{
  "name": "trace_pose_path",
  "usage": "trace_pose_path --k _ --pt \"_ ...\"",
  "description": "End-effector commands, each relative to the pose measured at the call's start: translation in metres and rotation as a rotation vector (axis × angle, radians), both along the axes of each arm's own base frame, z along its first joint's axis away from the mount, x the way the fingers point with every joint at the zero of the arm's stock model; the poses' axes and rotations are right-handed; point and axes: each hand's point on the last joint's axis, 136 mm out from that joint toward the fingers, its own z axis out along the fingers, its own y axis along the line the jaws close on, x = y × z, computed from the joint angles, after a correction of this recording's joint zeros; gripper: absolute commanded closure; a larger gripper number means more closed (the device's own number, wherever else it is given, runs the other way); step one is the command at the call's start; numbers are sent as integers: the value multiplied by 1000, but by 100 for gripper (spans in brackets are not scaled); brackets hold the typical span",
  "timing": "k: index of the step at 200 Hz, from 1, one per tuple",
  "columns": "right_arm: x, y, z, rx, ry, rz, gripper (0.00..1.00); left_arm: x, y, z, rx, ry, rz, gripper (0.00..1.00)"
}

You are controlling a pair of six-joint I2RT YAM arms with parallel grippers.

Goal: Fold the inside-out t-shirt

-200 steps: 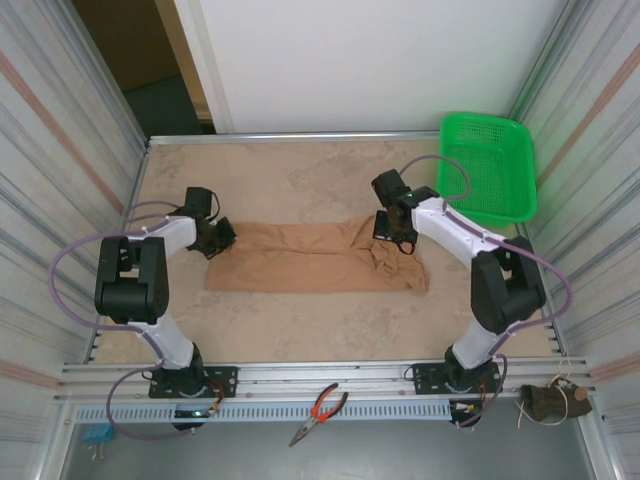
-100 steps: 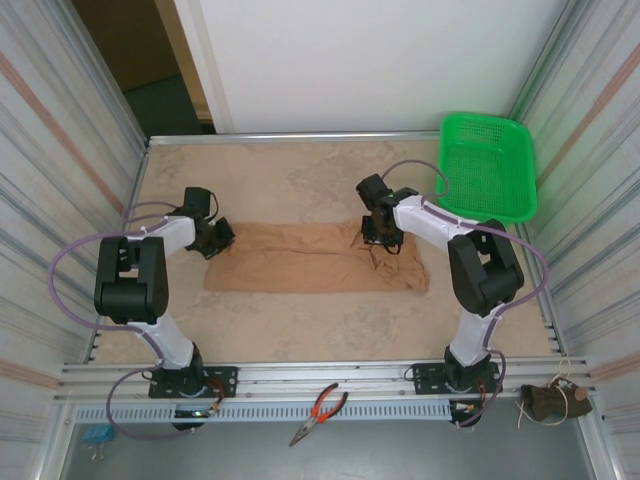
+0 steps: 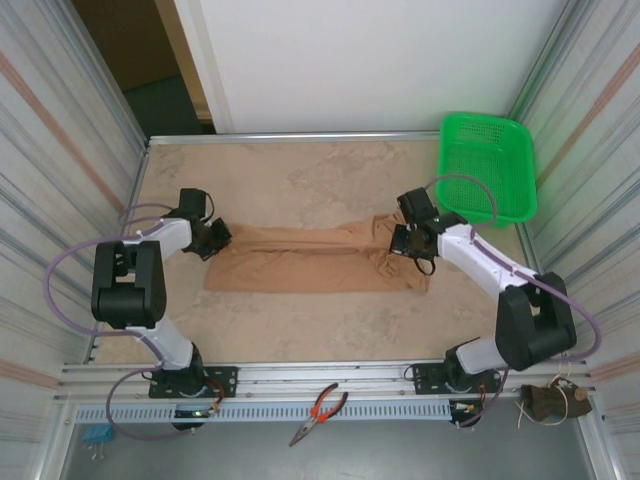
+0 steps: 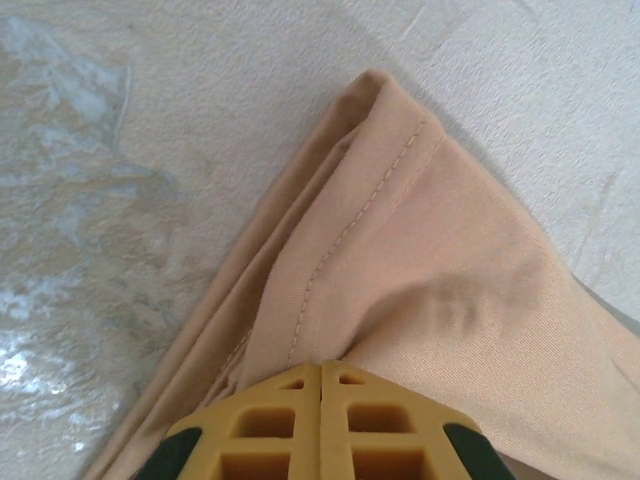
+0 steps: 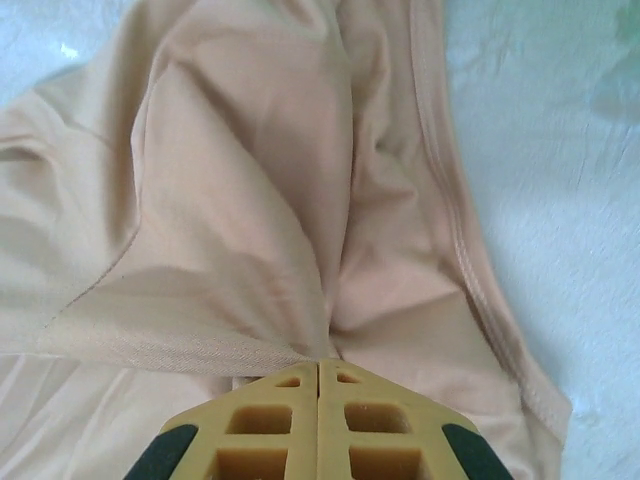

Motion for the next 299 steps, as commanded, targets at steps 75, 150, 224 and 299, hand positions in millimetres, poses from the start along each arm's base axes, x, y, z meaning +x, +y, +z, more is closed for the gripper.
trace_pose_path --k 75,150,224,299 --pt "8 -44 29 87 -55 -179 26 4 3 92 -40 -238 -22 55" --pt "63 -36 -6 157 35 -66 20 24 -40 99 -177 -295 -168 46" --pt "13 1 4 115 32 3 41 15 -46 54 -181 -226 -132 45" --pt "-26 17 -26 -36 88 88 57 9 -46 74 -177 -252 -129 44"
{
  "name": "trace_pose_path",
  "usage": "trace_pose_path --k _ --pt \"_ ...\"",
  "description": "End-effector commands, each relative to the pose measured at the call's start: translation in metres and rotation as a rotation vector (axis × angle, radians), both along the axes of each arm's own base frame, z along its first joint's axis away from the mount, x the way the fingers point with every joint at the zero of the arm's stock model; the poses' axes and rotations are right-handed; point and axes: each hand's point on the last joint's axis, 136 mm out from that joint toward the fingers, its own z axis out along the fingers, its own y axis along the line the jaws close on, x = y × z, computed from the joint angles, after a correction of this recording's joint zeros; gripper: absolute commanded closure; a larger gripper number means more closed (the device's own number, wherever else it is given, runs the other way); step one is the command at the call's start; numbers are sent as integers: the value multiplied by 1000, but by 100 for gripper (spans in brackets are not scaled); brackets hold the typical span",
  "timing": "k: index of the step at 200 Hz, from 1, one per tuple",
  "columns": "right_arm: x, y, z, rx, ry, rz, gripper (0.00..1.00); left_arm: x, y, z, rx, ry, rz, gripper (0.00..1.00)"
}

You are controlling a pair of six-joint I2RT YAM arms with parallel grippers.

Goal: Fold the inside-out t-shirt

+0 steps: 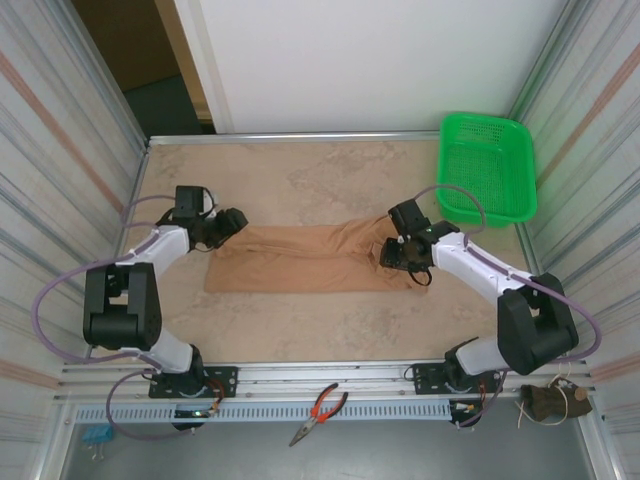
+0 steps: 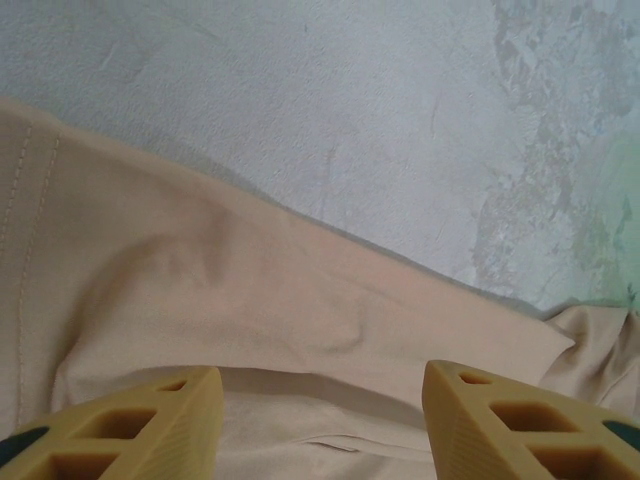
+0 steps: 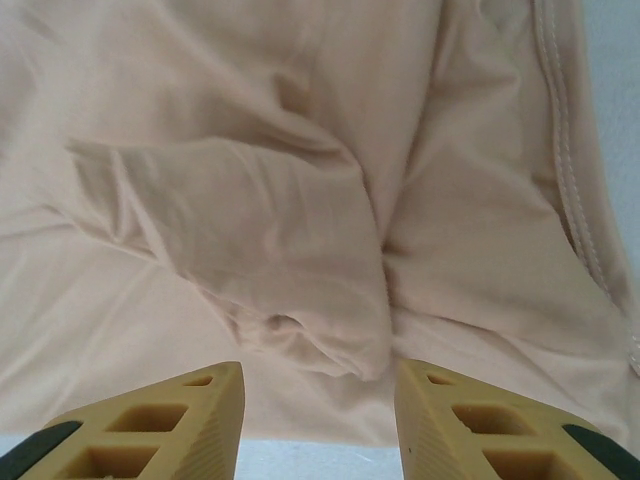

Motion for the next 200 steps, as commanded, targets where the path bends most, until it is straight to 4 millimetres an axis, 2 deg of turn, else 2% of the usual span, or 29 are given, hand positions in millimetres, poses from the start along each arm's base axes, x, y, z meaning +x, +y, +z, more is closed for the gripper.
trace_pose_path --k 1,36,50,56,75,82,120,156,176,193,195,200 --pt "-4 -6 -12 -56 26 -24 57 -4 0 13 1 -23 6 44" --pt "7 -1 -25 -68 41 -21 59 -5 0 6 8 -4 6 44" --pt "12 1 -32 -79 54 -12 62 -4 1 1 11 3 7 44" --pt "13 1 -33 -81 60 -11 67 -4 1 -2 12 9 7 44" --pt "17 1 -35 -78 66 -12 93 -3 2 -11 22 28 9 44" --pt "18 1 -33 -72 62 -14 100 -2 3 -15 29 34 10 44" --pt "22 -4 0 -30 5 -30 100 -3 8 -39 55 88 15 45" --pt "18 -26 31 -44 -56 -80 100 -6 12 -55 65 121 23 46" --pt "8 -43 33 -97 -56 -115 100 -7 14 -58 69 130 27 46" --pt "-7 -60 20 -148 -21 -162 100 -7 15 -59 68 130 30 47" --pt "-8 -61 19 -151 -18 -166 99 -7 15 -59 68 129 31 47" --pt "-13 -66 14 -161 -5 -182 87 -7 15 -59 68 128 32 47"
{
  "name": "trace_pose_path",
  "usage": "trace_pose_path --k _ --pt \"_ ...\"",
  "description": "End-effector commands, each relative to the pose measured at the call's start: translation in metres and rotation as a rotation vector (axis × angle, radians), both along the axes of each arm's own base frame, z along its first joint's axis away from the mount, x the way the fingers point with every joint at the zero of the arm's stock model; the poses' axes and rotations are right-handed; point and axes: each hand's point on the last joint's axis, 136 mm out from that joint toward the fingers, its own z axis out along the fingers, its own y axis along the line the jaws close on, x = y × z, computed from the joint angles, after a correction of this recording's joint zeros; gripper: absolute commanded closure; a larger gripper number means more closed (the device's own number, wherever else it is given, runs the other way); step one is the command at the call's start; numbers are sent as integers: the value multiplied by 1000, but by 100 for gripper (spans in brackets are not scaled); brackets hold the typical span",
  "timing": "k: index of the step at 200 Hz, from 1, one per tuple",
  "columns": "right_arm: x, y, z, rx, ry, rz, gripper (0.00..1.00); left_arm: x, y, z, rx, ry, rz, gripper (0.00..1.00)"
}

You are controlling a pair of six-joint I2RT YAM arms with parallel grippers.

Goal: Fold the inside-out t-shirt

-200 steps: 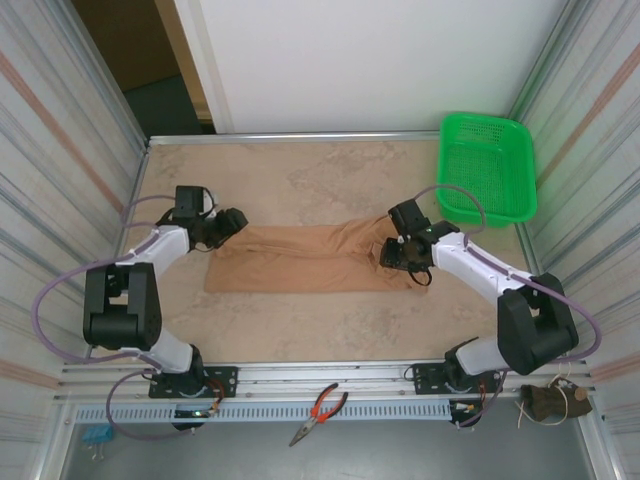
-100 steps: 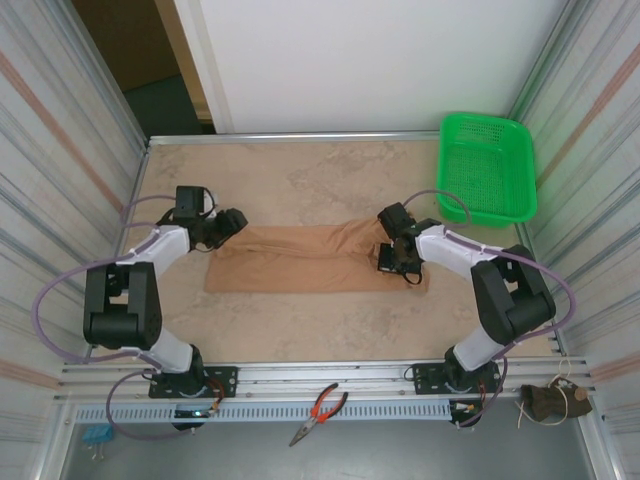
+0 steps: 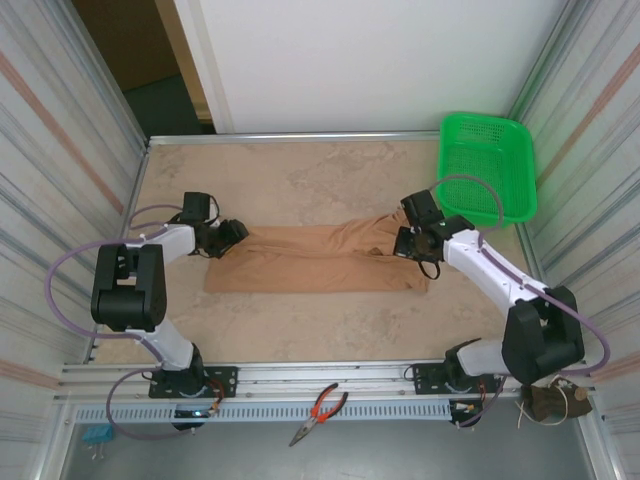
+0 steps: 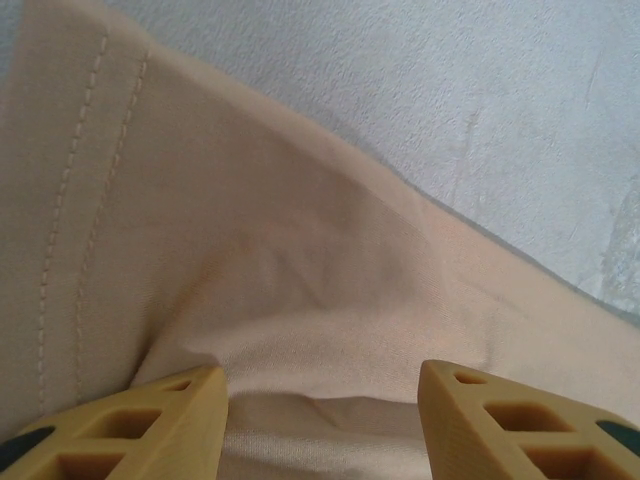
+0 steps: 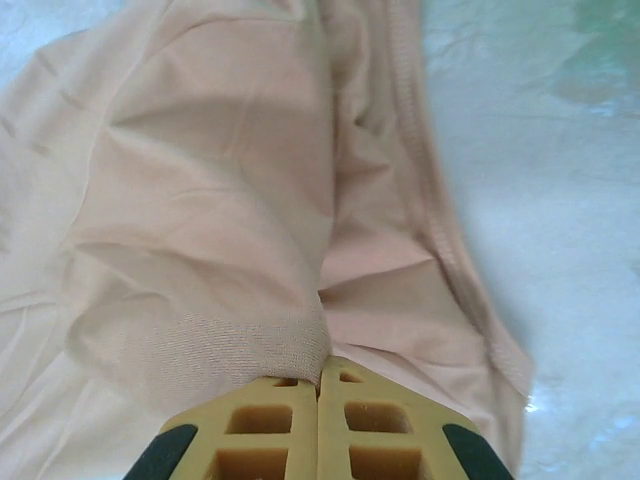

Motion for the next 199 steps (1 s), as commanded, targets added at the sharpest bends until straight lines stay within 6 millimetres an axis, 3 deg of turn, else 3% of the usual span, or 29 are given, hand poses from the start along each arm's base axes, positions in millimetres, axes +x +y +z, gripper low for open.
trace_pose_path --k 1,6,14,42,67,91,105,127,156,164,186,199 --pt "-29 -32 -20 -105 89 -81 85 0 6 -6 23 -3 3 47" --pt "-33 -35 -24 -111 98 -96 74 0 6 -6 22 -2 3 47" --pt "-36 -37 -27 -111 104 -106 69 0 6 -5 20 -5 2 47" --pt "-30 -16 -19 -42 57 -64 70 2 5 -1 12 -14 0 47" --pt "-21 18 -11 -8 29 39 76 3 4 2 8 -21 3 47" --pt "-14 43 -15 -18 41 108 73 3 4 1 2 -19 3 47" --pt "-9 49 -20 -49 52 124 64 3 3 0 -2 -16 1 47" --pt "1 57 -29 -58 56 140 64 4 3 2 3 -18 0 47" --pt "10 51 -53 -149 104 127 61 3 4 1 5 -15 2 47" --pt "12 48 -57 -167 110 121 66 3 4 2 2 -15 3 47" --pt "18 42 -57 -186 104 105 99 3 5 1 5 -13 4 47" --pt "21 37 -50 -182 88 100 100 2 5 1 7 -11 2 47"
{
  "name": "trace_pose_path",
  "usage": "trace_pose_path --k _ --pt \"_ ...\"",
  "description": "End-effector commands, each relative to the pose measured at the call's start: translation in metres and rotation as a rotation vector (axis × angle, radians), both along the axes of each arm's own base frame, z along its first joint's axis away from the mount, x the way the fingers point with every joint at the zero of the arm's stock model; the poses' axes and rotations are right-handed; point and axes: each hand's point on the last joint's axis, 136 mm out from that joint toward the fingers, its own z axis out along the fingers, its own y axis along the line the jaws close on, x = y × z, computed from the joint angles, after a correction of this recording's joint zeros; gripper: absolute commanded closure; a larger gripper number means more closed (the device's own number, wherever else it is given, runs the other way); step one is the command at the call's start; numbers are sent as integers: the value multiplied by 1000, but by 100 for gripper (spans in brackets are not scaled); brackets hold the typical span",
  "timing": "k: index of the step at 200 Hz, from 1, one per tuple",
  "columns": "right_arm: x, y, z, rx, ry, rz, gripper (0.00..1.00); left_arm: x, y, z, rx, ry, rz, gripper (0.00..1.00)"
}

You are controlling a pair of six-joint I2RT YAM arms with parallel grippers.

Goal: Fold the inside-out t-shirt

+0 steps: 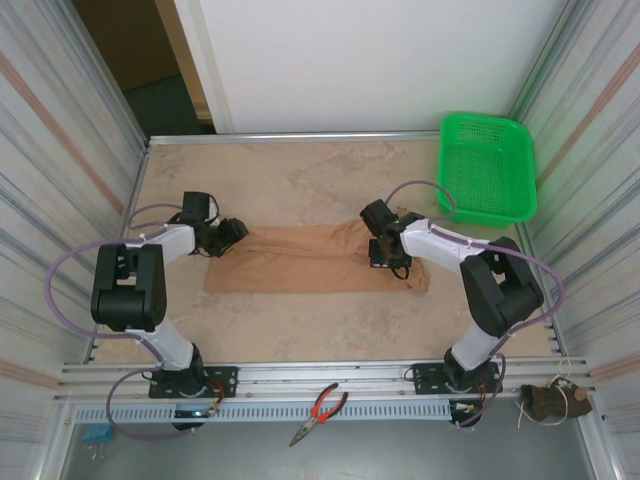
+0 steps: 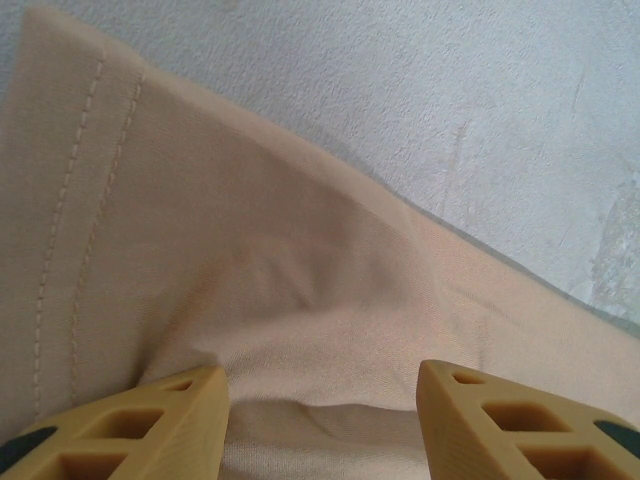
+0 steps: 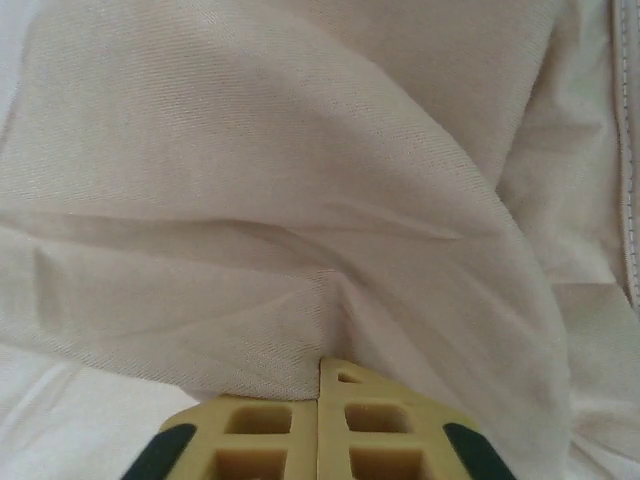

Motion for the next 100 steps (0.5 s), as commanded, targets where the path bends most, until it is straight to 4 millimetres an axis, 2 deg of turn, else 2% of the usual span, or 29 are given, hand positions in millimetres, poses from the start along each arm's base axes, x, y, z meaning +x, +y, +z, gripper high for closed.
trace_pose_path --k 1,35,84,100 --pt "15 -11 19 -26 -62 -20 100 -1 5 -2 10 5 1 47" --pt "21 -28 39 -3 -93 -44 100 -3 6 -4 13 10 2 47" --pt "24 -48 46 10 -99 -64 100 -5 7 -8 17 19 2 47" --pt "27 -58 45 -26 -97 -76 72 -4 8 -7 15 16 3 47"
